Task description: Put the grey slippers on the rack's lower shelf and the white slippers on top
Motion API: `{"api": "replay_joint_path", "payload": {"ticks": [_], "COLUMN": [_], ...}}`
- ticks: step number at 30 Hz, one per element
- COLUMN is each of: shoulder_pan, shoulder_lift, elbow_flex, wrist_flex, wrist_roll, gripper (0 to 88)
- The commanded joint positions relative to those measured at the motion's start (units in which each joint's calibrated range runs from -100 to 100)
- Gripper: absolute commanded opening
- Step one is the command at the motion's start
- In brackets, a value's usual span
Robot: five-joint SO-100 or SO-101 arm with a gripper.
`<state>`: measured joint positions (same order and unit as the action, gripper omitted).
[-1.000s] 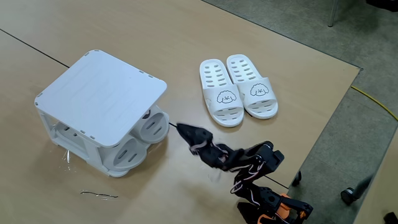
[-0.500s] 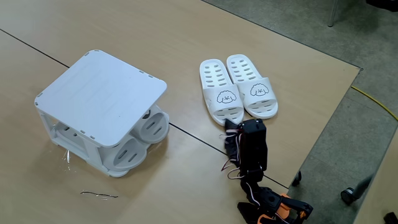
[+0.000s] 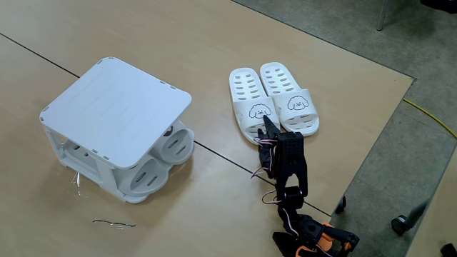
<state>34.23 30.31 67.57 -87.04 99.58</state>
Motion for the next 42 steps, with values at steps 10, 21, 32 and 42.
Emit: {"api": "replay_joint_path", "payload": {"ticks": [10, 21, 32, 42], "shoulder_pan": [0.2, 0.4, 3.1, 2.9], "shoulder_lift": [11.2, 17.4, -20.4, -43.7], "elbow_flex": [-30.4, -52.5, -54.1, -74.5], "wrist_flex": [9.1, 18.9, 52.5, 95.4], "wrist_roll": [0.4, 0.4, 0.4, 0.4], "gripper": [27.3, 2.5, 0.8, 0.8]}}
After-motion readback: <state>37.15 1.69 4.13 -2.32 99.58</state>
